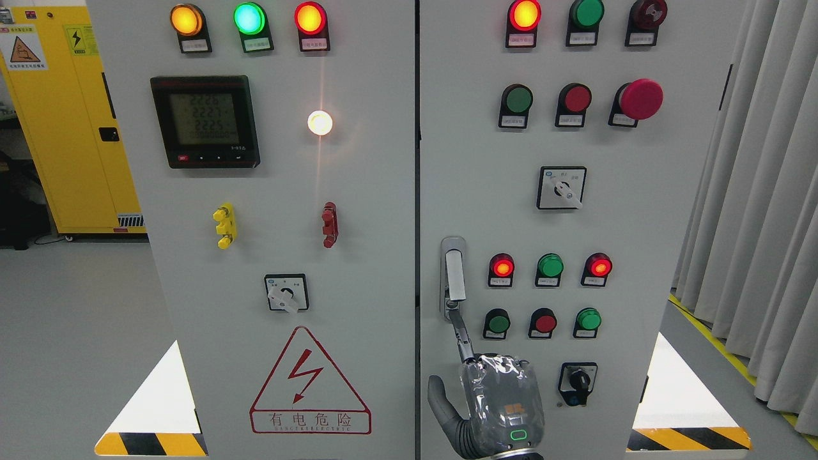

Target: Release door handle

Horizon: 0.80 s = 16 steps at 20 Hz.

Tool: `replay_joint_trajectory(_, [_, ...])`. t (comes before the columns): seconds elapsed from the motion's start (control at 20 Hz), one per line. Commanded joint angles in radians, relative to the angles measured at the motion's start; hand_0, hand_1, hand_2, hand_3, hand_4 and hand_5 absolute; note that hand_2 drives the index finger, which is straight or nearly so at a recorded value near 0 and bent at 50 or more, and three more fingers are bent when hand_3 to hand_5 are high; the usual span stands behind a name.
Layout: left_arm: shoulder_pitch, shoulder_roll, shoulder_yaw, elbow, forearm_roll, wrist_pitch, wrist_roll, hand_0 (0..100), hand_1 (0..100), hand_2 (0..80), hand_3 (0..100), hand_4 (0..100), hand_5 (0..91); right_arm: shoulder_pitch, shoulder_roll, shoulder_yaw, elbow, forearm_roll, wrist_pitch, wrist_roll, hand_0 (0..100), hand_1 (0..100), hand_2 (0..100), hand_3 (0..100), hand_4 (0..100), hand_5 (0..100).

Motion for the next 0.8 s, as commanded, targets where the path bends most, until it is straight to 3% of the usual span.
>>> replay_joint_trajectory(0.0, [0.0,0.0,0.0,0.0,0.0,-0.002,0.0,12,56,0.0,0,0,0.0,0.0,-0.001,0.007,-0.009,0.0,-0.003,-0.012,58,37,8,100,100,100])
replay_joint_trajectory(0.5, [0.0,0.0,0.0,0.0,0.0,-0.002,0.0,12,56,0.0,0,0,0.0,0.0,-0.001,0.007,-0.02,0.0,-0.005,-0.034,58,37,9,100,100,100])
replay_joint_trajectory(0.55, [0.0,0.0,0.0,0.0,0.0,-0.002,0.0,12,56,0.0,0,0,0.0,0.0,-0.001,0.005,-0.02,0.0,-0.006,-0.041,58,37,12,100,100,100])
replay_joint_trajectory(0.75, [0.0,0.0,0.0,0.0,0.0,-0.004,0.0,12,56,0.0,0,0,0.0,0.0,-0.001,-0.006,-0.05,-0.003,-0.009,-0.052,59,38,41,100,100,100])
